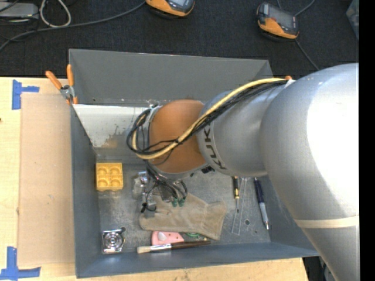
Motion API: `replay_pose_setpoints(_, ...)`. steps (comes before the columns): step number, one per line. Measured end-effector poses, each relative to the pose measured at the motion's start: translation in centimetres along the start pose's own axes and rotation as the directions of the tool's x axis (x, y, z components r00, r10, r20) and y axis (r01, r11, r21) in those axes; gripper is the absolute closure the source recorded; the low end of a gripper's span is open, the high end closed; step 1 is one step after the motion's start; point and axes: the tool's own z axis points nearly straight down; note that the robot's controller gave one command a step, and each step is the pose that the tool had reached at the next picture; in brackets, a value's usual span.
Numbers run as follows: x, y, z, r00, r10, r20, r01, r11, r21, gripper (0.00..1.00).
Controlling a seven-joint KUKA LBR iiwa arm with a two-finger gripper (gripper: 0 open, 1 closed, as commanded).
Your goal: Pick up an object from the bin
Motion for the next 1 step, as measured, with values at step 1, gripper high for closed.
replay_pose_setpoints(1,0.03,-0.01,-0.92,1.0,0.001,0.0,-0.001,1.0,0.0,1.0)
